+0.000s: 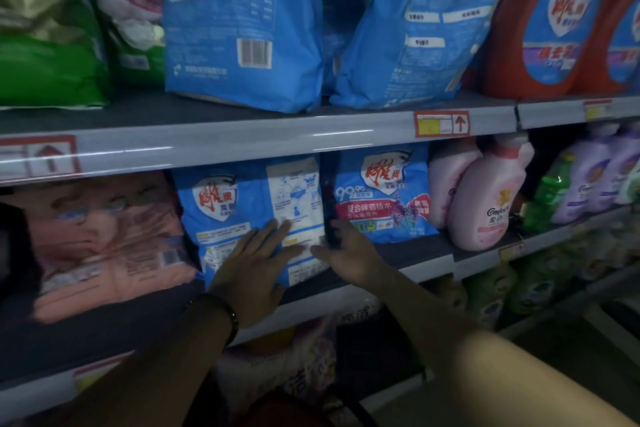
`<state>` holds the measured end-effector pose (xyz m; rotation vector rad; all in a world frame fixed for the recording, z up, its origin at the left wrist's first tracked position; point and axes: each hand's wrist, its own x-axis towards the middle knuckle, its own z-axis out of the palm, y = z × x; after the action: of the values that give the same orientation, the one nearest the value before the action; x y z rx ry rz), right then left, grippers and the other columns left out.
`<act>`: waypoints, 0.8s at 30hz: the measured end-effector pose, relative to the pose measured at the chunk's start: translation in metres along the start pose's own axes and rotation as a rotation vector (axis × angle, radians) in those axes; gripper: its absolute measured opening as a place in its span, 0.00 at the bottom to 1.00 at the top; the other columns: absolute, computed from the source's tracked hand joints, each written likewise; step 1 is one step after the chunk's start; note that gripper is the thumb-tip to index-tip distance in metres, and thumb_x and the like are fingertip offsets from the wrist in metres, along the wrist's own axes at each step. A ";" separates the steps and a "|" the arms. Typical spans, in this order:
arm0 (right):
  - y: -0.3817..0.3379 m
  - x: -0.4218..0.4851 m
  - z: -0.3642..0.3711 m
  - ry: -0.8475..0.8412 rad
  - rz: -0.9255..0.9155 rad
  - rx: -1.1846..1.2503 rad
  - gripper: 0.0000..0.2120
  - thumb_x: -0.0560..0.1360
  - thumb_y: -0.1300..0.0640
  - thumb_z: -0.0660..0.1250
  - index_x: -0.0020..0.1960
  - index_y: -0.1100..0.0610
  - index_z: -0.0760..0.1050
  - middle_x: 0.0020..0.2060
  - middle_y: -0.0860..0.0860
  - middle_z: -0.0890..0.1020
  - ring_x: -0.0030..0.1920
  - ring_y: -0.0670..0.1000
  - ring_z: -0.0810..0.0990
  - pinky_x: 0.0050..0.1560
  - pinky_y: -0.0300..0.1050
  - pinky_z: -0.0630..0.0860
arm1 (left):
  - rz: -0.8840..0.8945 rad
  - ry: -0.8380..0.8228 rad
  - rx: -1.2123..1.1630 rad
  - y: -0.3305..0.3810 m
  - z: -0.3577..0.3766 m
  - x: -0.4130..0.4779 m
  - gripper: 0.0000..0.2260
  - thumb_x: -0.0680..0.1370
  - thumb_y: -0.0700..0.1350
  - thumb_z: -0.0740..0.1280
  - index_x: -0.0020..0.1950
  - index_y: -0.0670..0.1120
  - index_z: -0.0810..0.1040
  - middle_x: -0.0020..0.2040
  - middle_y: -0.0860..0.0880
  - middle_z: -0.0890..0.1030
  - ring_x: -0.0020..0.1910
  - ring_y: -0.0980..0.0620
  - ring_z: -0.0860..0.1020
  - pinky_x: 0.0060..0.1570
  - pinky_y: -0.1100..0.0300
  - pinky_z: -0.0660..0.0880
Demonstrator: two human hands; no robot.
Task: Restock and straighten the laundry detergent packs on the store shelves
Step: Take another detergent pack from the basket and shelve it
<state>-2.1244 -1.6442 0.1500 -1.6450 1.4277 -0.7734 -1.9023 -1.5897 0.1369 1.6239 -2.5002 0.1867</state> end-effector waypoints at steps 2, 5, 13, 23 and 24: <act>-0.002 -0.004 0.009 -0.036 -0.011 0.015 0.28 0.79 0.49 0.76 0.73 0.55 0.69 0.63 0.45 0.78 0.64 0.50 0.79 0.58 0.47 0.76 | -0.066 0.072 -0.108 0.000 -0.003 -0.019 0.30 0.79 0.45 0.67 0.80 0.59 0.66 0.86 0.57 0.49 0.85 0.49 0.46 0.83 0.45 0.53; -0.002 -0.002 0.021 0.031 0.002 0.076 0.25 0.77 0.48 0.78 0.68 0.56 0.73 0.55 0.47 0.81 0.57 0.50 0.82 0.52 0.44 0.78 | -0.186 0.250 -0.210 -0.004 0.003 -0.048 0.28 0.71 0.37 0.71 0.72 0.51 0.78 0.81 0.52 0.67 0.80 0.44 0.66 0.79 0.47 0.66; -0.004 0.005 0.037 0.011 0.058 0.101 0.29 0.68 0.51 0.85 0.67 0.53 0.81 0.58 0.50 0.86 0.58 0.53 0.85 0.56 0.47 0.82 | -0.361 0.136 -0.554 0.006 -0.005 -0.070 0.31 0.79 0.44 0.72 0.81 0.50 0.67 0.84 0.52 0.59 0.83 0.55 0.52 0.79 0.63 0.51; -0.049 -0.051 0.080 0.133 -0.146 0.038 0.22 0.72 0.47 0.81 0.61 0.52 0.79 0.50 0.44 0.86 0.51 0.48 0.86 0.52 0.49 0.84 | -0.610 0.066 -1.079 0.043 -0.074 -0.082 0.15 0.80 0.52 0.73 0.53 0.70 0.69 0.56 0.73 0.66 0.65 0.67 0.69 0.61 0.69 0.66; -0.062 -0.062 0.088 0.155 -0.175 -0.059 0.20 0.74 0.45 0.78 0.59 0.53 0.76 0.48 0.44 0.84 0.48 0.49 0.85 0.48 0.47 0.83 | -0.641 0.116 -1.127 0.039 -0.081 -0.085 0.14 0.80 0.54 0.73 0.55 0.67 0.70 0.53 0.72 0.68 0.60 0.67 0.73 0.58 0.70 0.69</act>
<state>-2.0291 -1.5653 0.1648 -1.8063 1.4382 -0.9847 -1.8994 -1.4828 0.1990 1.6023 -1.3371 -0.9626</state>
